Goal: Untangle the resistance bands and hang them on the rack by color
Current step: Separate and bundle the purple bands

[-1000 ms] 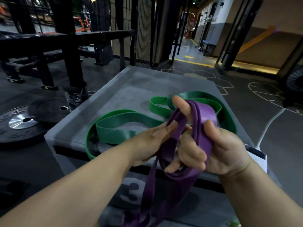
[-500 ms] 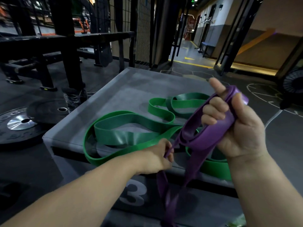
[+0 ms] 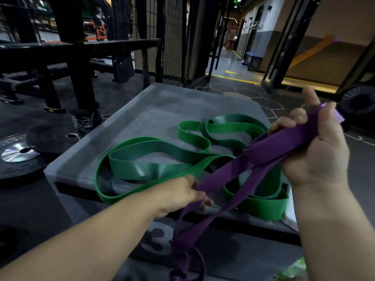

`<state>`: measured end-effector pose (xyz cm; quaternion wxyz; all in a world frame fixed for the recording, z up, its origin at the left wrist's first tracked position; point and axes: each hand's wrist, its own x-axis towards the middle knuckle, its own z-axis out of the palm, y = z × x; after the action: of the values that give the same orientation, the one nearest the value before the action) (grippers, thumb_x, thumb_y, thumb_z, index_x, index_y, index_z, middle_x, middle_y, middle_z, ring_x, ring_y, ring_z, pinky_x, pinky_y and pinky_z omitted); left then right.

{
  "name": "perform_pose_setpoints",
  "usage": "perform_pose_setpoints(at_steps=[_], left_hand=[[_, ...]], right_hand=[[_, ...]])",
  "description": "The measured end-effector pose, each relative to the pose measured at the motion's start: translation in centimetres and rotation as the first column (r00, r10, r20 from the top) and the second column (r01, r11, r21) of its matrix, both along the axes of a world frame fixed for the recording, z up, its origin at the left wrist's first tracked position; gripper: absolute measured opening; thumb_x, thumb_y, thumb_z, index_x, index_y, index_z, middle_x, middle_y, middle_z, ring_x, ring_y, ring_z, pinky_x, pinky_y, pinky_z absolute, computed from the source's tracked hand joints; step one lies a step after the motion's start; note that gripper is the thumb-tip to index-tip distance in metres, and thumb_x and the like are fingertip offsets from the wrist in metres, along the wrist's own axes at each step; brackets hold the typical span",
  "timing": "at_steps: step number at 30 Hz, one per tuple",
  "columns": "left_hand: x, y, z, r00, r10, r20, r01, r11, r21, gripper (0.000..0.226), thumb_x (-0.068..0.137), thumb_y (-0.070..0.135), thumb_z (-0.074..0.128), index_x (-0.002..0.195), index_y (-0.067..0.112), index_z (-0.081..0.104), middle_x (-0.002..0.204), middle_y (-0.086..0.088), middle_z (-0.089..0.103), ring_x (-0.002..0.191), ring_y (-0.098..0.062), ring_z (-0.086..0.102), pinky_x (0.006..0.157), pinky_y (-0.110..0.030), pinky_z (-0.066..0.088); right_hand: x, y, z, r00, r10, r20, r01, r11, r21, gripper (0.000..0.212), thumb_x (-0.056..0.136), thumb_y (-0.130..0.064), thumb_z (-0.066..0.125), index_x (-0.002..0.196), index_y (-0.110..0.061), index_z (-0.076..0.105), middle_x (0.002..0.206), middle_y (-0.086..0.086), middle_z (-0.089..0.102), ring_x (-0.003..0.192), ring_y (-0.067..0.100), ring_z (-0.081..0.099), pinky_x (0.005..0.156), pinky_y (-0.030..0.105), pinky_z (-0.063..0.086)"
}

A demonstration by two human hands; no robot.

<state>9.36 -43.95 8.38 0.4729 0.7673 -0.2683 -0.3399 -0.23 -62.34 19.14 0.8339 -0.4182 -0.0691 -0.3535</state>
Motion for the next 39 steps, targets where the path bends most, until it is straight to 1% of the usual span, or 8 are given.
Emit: perform_pose_setpoints(at_steps=[5, 11, 14, 20, 26, 31, 35, 39], left_hand=[[-0.7, 0.4, 1.8, 0.994, -0.042, -0.097, 0.015, 0.964, -0.265, 0.013, 0.097, 0.014, 0.054, 0.095, 0.019, 0.065, 0.086, 0.003, 0.07, 0.08, -0.009, 0.065, 0.075, -0.02, 0.052], [-1.8, 1.3, 4.2, 0.992, -0.038, 0.12, 0.072, 0.953, -0.296, 0.012, 0.099, 0.022, 0.048, 0.102, 0.017, 0.059, 0.069, 0.012, 0.057, 0.064, 0.001, 0.053, 0.064, -0.014, 0.044], [-1.9, 1.6, 5.1, 0.999, -0.048, 0.002, 0.045, 0.924, -0.38, 0.005, 0.096, 0.015, 0.056, 0.101, 0.013, 0.056, 0.068, 0.01, 0.054, 0.056, 0.003, 0.048, 0.058, -0.012, 0.04], [-1.0, 3.0, 5.3, 0.973, -0.22, 0.071, 0.231, 0.92, -0.316, 0.051, 0.083, -0.018, 0.055, 0.124, 0.013, 0.055, 0.12, -0.006, 0.065, 0.11, -0.017, 0.063, 0.096, -0.034, 0.051], [-0.8, 2.5, 5.5, 0.996, -0.061, 0.06, 0.081, 0.903, -0.422, 0.014, 0.095, 0.009, 0.055, 0.096, 0.015, 0.068, 0.082, -0.002, 0.071, 0.075, -0.013, 0.064, 0.069, -0.025, 0.052], [-0.7, 3.1, 6.5, 0.996, -0.057, 0.071, 0.083, 0.887, -0.454, 0.021, 0.088, 0.033, 0.062, 0.082, 0.013, 0.068, 0.066, -0.004, 0.066, 0.061, -0.011, 0.059, 0.061, -0.022, 0.048], [-1.0, 3.0, 7.0, 0.997, 0.029, -0.065, -0.061, 0.813, -0.58, 0.026, 0.077, 0.035, 0.059, 0.071, 0.01, 0.063, 0.051, 0.003, 0.056, 0.044, -0.005, 0.049, 0.046, -0.014, 0.04], [-0.6, 2.8, 6.7, 0.975, 0.134, -0.179, -0.217, 0.761, -0.612, 0.05, 0.08, 0.038, 0.069, 0.091, -0.01, 0.06, 0.059, -0.007, 0.062, 0.052, -0.016, 0.057, 0.063, -0.026, 0.05]], right_hand=[[0.7, 0.4, -0.8, 0.994, -0.04, -0.103, 0.034, 0.998, -0.06, 0.039, 0.098, -0.035, 0.043, 0.135, -0.023, 0.045, 0.069, -0.006, 0.047, 0.058, 0.01, 0.047, 0.066, 0.029, 0.05], [1.6, 1.3, -2.8, 0.98, -0.076, -0.183, 0.038, 0.978, -0.206, 0.057, 0.095, 0.001, 0.044, 0.145, -0.022, 0.032, 0.071, -0.001, 0.051, 0.06, 0.01, 0.049, 0.063, 0.027, 0.049], [2.2, 2.5, -3.6, 0.972, -0.083, -0.22, 0.023, 0.965, -0.261, 0.058, 0.097, 0.001, 0.042, 0.147, -0.023, 0.028, 0.07, 0.0, 0.055, 0.061, 0.01, 0.049, 0.065, 0.027, 0.047], [2.7, 4.6, -4.6, 0.951, -0.048, -0.306, -0.068, 0.932, -0.357, 0.059, 0.098, -0.01, 0.047, 0.149, -0.027, 0.024, 0.068, -0.002, 0.058, 0.062, 0.012, 0.053, 0.068, 0.031, 0.047], [2.7, 5.6, -5.7, 0.908, -0.031, -0.418, -0.165, 0.89, -0.425, 0.067, 0.088, -0.034, 0.064, 0.145, -0.037, 0.03, 0.075, -0.004, 0.061, 0.075, 0.011, 0.059, 0.084, 0.036, 0.051], [2.7, 5.4, -6.0, 0.869, -0.097, -0.485, -0.15, 0.883, -0.446, 0.062, 0.083, -0.052, 0.062, 0.14, -0.042, 0.039, 0.095, -0.001, 0.072, 0.095, 0.017, 0.069, 0.1, 0.047, 0.049], [2.4, 5.8, -5.9, 0.852, -0.007, -0.523, -0.263, 0.859, -0.44, 0.06, 0.078, -0.06, 0.055, 0.132, -0.034, 0.05, 0.107, 0.02, 0.07, 0.104, 0.031, 0.068, 0.095, 0.046, 0.052], [2.1, 6.9, -6.2, 0.819, 0.032, -0.573, -0.397, 0.753, -0.525, 0.065, 0.079, -0.075, 0.048, 0.092, -0.014, 0.064, 0.069, 0.003, 0.068, 0.064, 0.013, 0.062, 0.064, 0.026, 0.05]])
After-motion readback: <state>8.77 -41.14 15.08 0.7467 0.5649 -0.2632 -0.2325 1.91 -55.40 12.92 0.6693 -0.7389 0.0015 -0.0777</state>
